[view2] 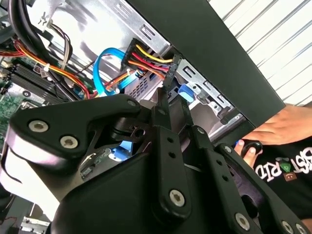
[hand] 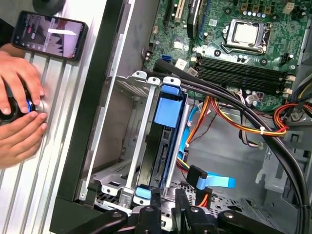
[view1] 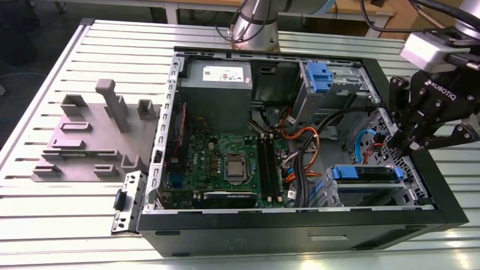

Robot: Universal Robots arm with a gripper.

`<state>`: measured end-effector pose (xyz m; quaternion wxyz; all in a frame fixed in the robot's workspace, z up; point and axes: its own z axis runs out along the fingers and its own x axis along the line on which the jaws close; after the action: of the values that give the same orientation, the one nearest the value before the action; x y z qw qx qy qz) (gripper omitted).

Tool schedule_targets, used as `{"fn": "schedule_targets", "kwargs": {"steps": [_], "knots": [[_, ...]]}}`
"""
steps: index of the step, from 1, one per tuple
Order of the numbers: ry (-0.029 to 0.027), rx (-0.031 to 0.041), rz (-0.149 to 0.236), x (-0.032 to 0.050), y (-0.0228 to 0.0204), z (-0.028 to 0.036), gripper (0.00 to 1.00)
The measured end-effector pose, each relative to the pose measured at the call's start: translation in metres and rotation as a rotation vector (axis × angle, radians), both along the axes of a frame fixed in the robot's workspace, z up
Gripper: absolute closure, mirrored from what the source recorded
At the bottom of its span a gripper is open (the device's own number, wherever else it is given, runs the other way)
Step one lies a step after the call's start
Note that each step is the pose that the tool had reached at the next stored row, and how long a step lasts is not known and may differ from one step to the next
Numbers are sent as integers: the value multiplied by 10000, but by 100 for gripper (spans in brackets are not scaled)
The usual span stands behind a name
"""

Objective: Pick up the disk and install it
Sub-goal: 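Insert the first disk wire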

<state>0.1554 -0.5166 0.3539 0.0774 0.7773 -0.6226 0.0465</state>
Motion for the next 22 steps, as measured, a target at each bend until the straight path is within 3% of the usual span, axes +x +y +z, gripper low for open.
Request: {"fn": "schedule_targets", "kwargs": {"steps": [4, 7, 9, 12, 16, 22], "knots": [[124, -82, 1, 17, 29, 0, 74], [248, -95, 0, 47, 45, -2, 74], [293, -96, 2, 73, 51, -5, 74], [324, -96, 1, 104, 63, -7, 74], [316, -100, 4, 87, 66, -9, 74], [298, -221, 10, 50, 88, -9, 74]]}}
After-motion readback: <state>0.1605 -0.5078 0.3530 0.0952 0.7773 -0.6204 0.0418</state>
